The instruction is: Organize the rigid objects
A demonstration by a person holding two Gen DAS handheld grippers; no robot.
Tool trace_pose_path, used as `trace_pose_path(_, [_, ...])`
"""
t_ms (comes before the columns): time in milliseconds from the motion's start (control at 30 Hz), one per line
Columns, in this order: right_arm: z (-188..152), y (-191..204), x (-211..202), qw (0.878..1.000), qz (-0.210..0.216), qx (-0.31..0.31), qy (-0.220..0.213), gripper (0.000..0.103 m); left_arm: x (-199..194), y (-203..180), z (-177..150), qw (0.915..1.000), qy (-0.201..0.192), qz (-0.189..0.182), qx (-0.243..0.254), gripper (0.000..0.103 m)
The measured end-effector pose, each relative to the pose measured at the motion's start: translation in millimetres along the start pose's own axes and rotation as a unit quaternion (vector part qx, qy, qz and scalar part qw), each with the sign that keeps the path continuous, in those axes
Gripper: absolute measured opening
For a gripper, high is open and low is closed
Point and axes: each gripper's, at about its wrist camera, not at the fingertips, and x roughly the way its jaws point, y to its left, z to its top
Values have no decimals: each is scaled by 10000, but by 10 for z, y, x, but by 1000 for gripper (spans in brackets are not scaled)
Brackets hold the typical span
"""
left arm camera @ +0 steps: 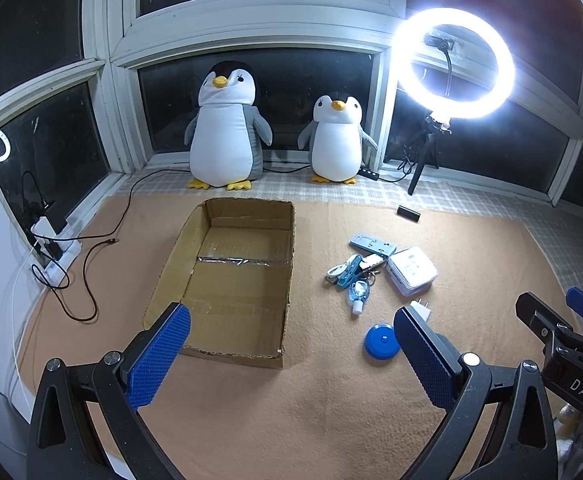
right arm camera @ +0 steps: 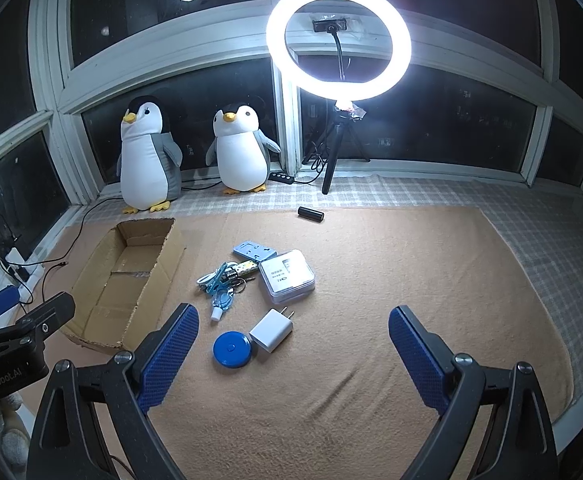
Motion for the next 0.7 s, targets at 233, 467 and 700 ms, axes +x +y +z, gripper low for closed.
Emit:
trace_pose_path(233, [-30, -58, 88, 9999, -16, 63, 83, 94, 121, -46, -26, 9998, 157, -55, 57, 103])
trace_pose_path(467, [-116, -246, 199, 9994, 58, 260, 212, 94, 391, -245, -126, 9977, 513, -259, 351, 103])
trace_pose_path(700, [-213, -441, 284, 9986, 0, 369, 372, 94, 646, -493, -228, 9944, 712, -444, 638, 103])
